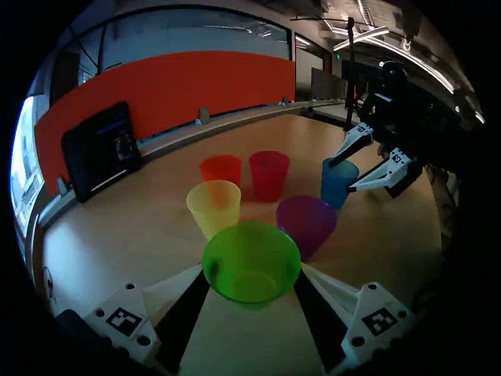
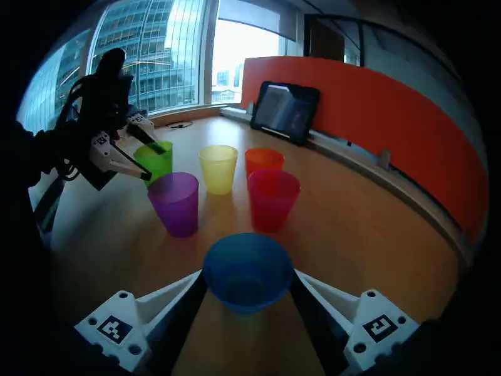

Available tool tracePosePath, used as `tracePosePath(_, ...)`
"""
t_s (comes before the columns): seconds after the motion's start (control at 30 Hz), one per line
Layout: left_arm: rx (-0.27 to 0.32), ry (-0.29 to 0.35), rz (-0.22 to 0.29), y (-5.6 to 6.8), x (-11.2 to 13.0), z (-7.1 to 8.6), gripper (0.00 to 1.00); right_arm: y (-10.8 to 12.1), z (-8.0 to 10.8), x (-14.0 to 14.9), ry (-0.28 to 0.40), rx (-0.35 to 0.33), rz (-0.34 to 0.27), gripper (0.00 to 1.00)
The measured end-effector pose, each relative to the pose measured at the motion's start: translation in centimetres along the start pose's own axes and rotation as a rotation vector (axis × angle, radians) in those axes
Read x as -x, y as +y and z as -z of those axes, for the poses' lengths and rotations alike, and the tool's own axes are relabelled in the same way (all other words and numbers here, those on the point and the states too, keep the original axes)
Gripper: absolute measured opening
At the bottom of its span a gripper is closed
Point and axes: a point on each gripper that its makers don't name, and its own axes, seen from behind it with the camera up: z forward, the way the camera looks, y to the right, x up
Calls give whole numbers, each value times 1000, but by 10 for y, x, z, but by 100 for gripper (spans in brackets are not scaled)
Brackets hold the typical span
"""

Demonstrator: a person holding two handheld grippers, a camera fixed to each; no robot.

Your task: Pour water

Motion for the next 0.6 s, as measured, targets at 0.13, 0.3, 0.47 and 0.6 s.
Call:
tracePosePath(0.13, -6, 27, 0, 2, -8, 7, 86, -3, 5, -7, 20, 0, -3, 93)
tracePosePath(0.3, -11, 65, 6, 5, -18, 17, 86, -9, 13, -23, 66, -5, -14, 93)
tracePosePath(0.47, -24, 105, -1, 8, -30, 27, 86, -13, 23, -42, 115, 1, -9, 92)
tracePosePath(0.6, -31, 143, -6, 11, -42, 34, 86, -15, 32, -56, 156, 10, -6, 92)
